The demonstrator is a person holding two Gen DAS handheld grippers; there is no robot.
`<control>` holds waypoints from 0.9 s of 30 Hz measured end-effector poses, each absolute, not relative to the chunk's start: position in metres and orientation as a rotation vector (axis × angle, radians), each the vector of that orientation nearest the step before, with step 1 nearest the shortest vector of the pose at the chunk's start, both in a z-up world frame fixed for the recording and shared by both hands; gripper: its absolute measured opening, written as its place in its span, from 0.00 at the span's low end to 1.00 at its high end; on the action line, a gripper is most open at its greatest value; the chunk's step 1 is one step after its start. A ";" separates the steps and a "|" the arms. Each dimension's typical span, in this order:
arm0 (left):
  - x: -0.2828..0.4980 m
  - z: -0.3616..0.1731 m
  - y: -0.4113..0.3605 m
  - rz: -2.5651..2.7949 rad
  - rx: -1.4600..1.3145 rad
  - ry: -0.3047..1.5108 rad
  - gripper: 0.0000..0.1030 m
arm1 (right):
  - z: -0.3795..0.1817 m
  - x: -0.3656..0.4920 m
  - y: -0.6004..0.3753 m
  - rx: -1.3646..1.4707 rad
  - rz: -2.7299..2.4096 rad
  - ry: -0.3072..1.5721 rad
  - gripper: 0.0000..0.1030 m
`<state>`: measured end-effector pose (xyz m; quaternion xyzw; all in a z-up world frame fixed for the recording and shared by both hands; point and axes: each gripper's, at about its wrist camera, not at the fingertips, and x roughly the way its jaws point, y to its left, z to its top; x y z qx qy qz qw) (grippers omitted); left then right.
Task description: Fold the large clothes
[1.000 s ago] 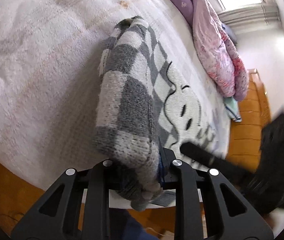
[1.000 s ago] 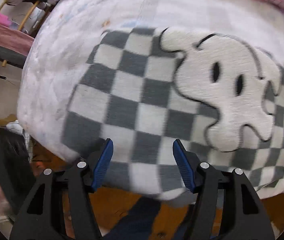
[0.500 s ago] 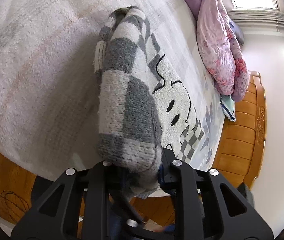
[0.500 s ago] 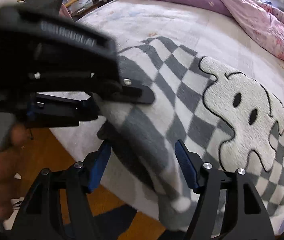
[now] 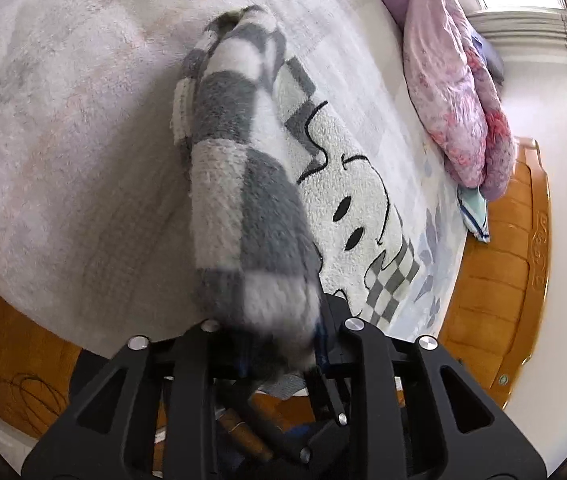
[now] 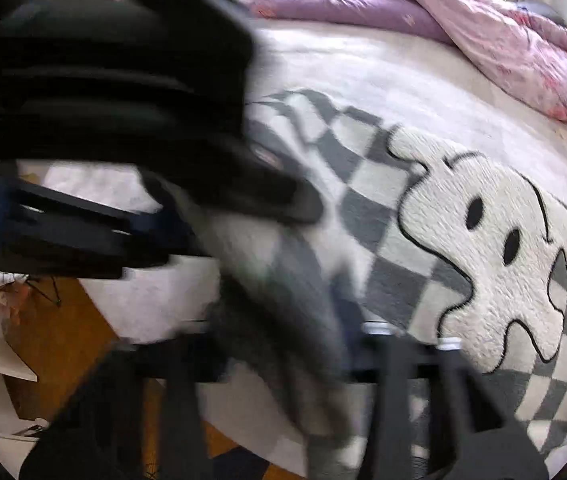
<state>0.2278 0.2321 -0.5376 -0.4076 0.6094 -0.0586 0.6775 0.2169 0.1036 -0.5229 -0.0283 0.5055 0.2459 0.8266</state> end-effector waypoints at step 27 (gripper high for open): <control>0.275 -0.556 0.016 -0.279 -0.426 1.332 0.70 | -0.568 0.123 -0.277 1.229 -0.228 1.021 0.14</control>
